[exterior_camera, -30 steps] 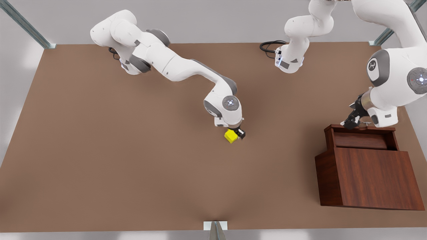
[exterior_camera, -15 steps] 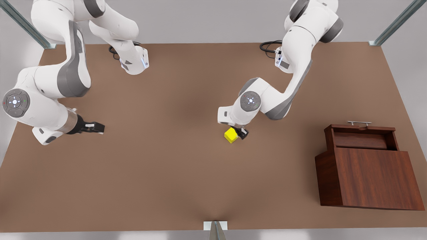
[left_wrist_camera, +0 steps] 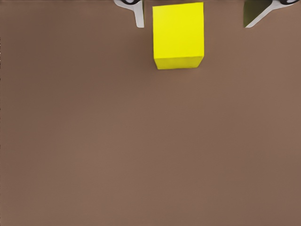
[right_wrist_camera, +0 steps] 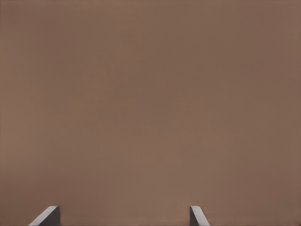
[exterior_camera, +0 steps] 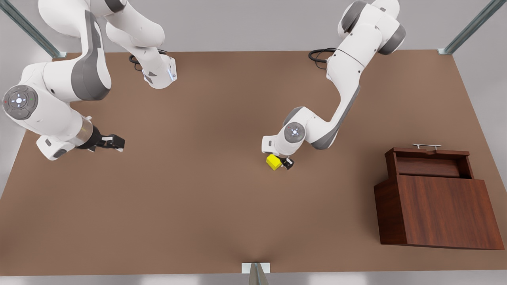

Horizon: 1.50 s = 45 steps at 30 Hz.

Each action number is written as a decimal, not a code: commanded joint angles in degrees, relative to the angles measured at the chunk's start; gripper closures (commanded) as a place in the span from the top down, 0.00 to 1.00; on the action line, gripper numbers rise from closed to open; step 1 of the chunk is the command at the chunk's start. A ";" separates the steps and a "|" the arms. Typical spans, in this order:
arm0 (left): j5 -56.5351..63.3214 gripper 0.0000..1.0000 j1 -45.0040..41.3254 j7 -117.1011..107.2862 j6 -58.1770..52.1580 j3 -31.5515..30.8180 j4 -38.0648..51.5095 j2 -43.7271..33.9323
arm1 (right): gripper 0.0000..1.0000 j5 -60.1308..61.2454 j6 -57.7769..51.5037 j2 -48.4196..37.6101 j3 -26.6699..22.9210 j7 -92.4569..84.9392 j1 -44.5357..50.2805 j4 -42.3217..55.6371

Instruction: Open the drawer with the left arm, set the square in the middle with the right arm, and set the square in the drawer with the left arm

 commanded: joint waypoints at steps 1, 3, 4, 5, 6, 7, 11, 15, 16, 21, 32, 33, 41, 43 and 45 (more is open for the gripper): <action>0.08 1.00 -0.09 0.00 0.04 0.00 -0.34 0.00 | 1.00 0.14 0.00 -0.06 0.00 0.00 -0.18 -0.01; 0.17 1.00 -0.44 0.00 1.62 0.00 -1.04 0.09 | 1.00 0.49 0.00 0.12 -0.09 0.00 -0.45 0.07; 0.17 1.00 -0.44 0.00 1.62 0.00 -1.13 0.44 | 1.00 0.49 0.00 0.12 -0.18 0.00 -0.53 0.07; 0.17 1.00 -0.53 0.00 2.06 0.00 -1.13 0.53 | 1.00 0.58 -0.17 0.21 -0.26 0.00 -0.53 0.07; 0.43 1.00 -0.53 0.00 2.15 0.00 -1.13 1.14 | 1.00 0.49 -0.17 0.21 -0.26 0.00 -0.53 0.07; 1.40 1.00 -0.53 0.00 3.55 0.00 -1.66 1.85 | 1.00 0.58 -0.17 0.21 -0.26 0.00 -0.53 0.07; 1.40 1.00 -0.53 -0.09 5.93 0.00 -2.54 3.43 | 1.00 0.49 -0.35 0.30 -0.26 0.00 -0.53 0.07; 1.40 1.00 -0.53 -0.09 6.63 0.53 -2.80 3.78 | 1.00 0.49 -0.44 0.38 -0.35 0.00 -0.62 0.07; 1.40 1.00 -0.53 -0.09 6.63 0.53 -2.80 3.87 | 1.00 0.49 -0.44 0.38 -0.35 0.00 -0.62 0.07; 1.40 1.00 -0.70 -0.09 7.25 0.88 -2.98 4.31 | 1.00 0.49 -0.44 0.38 -0.35 0.00 -0.62 0.07; 1.48 1.00 -1.06 -0.09 11.73 1.67 -3.68 7.30 | 1.00 0.58 -0.61 0.47 -0.44 0.00 -0.71 0.07; 1.48 1.00 -1.06 -0.09 12.25 1.67 -3.68 7.65 | 1.00 0.58 -0.61 0.47 -0.44 0.00 -0.88 0.07; 1.57 1.00 -1.41 -0.09 13.40 1.84 -5.26 8.35 | 1.00 0.58 -0.61 0.56 -0.44 -0.09 -1.06 0.07; 1.48 0.92 -1.85 -0.09 13.22 2.46 -5.44 8.26 | 1.00 0.58 -0.61 0.56 -0.44 0.00 -1.06 0.07; 1.48 0.73 -1.85 -0.18 12.70 2.55 -5.44 7.91 | 1.00 0.58 -0.70 0.47 -0.44 -0.09 -1.06 0.07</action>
